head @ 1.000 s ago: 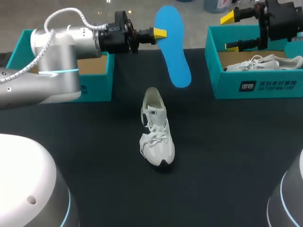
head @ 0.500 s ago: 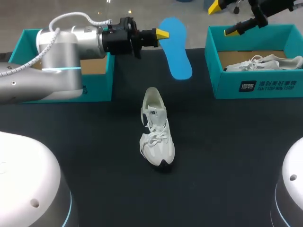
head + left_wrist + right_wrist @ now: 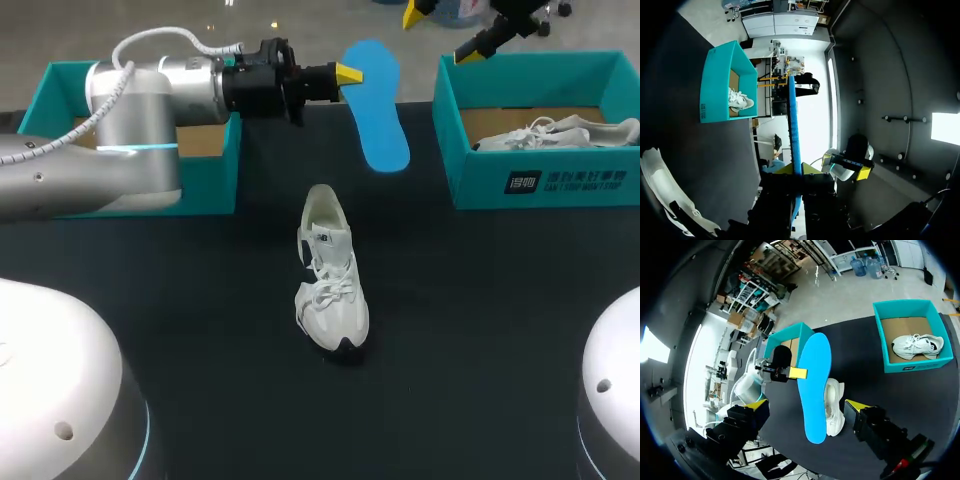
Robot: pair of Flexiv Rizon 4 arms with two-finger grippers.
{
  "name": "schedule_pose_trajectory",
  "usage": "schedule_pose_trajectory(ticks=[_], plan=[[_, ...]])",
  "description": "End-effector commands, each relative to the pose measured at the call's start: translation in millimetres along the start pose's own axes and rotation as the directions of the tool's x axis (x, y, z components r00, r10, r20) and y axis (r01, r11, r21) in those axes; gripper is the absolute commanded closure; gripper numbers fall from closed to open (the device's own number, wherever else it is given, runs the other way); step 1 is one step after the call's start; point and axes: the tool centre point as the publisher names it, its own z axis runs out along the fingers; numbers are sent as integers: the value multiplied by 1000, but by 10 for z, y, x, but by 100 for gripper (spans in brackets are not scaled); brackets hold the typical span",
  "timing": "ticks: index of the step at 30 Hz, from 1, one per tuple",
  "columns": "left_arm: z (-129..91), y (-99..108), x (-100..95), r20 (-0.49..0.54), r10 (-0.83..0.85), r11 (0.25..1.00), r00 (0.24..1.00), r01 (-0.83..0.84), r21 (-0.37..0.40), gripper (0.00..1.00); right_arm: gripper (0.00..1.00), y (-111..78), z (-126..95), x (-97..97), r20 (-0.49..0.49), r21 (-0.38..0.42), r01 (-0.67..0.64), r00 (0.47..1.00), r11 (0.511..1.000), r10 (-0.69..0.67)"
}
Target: Take the shoe out of the shoebox, open the shoe tongue, remove and reinsert the insole, then place the shoe into the shoebox
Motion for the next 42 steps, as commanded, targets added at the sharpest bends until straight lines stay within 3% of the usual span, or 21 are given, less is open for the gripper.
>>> schedule_pose_trajectory(ticks=[1, 11, 25, 42], plan=[[27, -56, -26, -2, -1, 1000, 1000, 1, -16, 100, 0, 115, 20, 74, 230, 25, -3, 973, 1000, -3], [82, -53, -62, -2, -7, 1000, 1000, 7, -21, 100, 0, 135, 206, 135, 485, 75, 62, 870, 995, -90], [140, 15, -123, -13, -16, 1000, 1000, 16, 9, 100, 0, 180, 308, 128, 507, 109, -18, 861, 994, -41], [132, -24, -120, -19, -14, 1000, 1000, 15, 11, 100, 0, 184, 379, 207, 510, 136, -25, 859, 990, -48]])
